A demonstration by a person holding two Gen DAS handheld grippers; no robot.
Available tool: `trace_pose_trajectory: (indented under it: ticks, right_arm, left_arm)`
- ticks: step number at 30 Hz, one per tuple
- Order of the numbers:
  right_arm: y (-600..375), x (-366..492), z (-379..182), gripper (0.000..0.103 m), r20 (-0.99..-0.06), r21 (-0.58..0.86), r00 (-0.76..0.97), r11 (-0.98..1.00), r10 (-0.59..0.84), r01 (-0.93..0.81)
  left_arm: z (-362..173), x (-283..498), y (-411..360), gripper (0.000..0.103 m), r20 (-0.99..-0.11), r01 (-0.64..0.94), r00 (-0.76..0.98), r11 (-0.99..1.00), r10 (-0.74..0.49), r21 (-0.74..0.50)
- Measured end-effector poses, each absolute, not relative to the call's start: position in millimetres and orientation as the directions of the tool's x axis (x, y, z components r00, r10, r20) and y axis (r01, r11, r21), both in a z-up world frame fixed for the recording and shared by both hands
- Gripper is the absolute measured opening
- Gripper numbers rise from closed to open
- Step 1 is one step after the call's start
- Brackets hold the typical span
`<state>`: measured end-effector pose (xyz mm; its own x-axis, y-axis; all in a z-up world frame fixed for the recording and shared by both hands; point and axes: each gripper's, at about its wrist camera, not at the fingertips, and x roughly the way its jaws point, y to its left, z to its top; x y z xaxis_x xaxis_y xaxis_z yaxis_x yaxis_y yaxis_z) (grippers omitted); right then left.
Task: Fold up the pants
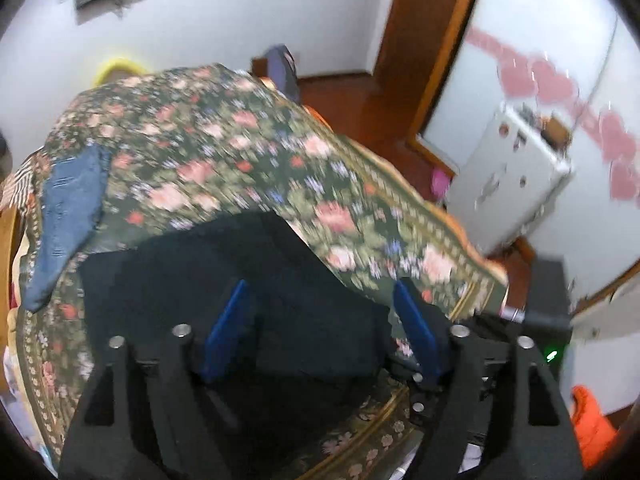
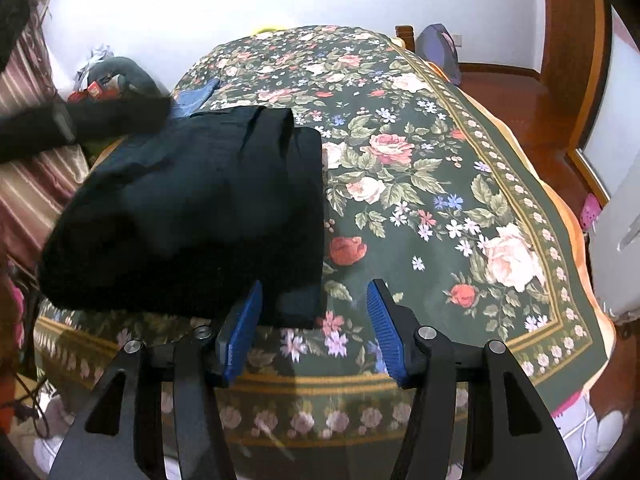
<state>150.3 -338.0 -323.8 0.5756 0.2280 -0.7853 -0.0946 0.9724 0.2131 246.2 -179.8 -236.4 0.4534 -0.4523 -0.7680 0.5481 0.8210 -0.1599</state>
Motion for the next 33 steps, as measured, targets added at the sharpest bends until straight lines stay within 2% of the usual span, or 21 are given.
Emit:
trace_pose_trajectory:
  ticks: [3, 6, 10, 15, 21, 28, 33]
  right_arm:
    - [-336, 146, -323, 0.051, -0.783, 0.221, 0.571, 0.969, 0.246, -0.113]
    - [-332, 145, -324, 0.051, -0.779, 0.261, 0.554, 0.955, 0.293, -0.137]
    - [-320, 148, -326, 0.053, -0.775, 0.301, 0.527, 0.937, 0.350, -0.180]
    - [-312, 164, -327, 0.054, -0.777, 0.288, 0.526, 0.938, 0.346, -0.191]
    - [-319, 209, -329, 0.054, -0.787, 0.272, 0.528, 0.948, 0.318, -0.165]
    - [-329, 239, -314, 0.054, -0.776, 0.260, 0.568, 0.959, 0.275, -0.109]
    - [-318, 221, -283, 0.054, -0.740, 0.210, 0.619, 0.965, 0.262, -0.157]
  left_arm:
    - [-219, 268, -149, 0.091, -0.732, 0.490, 0.527, 0.858, -0.431, -0.153]
    - [-223, 311, -118, 0.091, -0.759, 0.393, 0.574, 0.917, -0.306, -0.073]
    - [-256, 372, -85, 0.091, -0.825, 0.273, 0.542, 0.962, -0.158, -0.005]
    - [-316, 411, -53, 0.091, -0.904, 0.229, 0.425, 0.971, -0.033, 0.073]
    - [-339, 395, -4, 0.092, -0.918, 0.202, 0.386, 0.979, -0.093, -0.014]
    - [-327, 312, 41, 0.092, -0.915, 0.112, 0.378, 0.988, -0.142, -0.107]
    - [-320, 243, 28, 0.092, -0.899, 0.143, 0.406, 0.983, -0.167, -0.118]
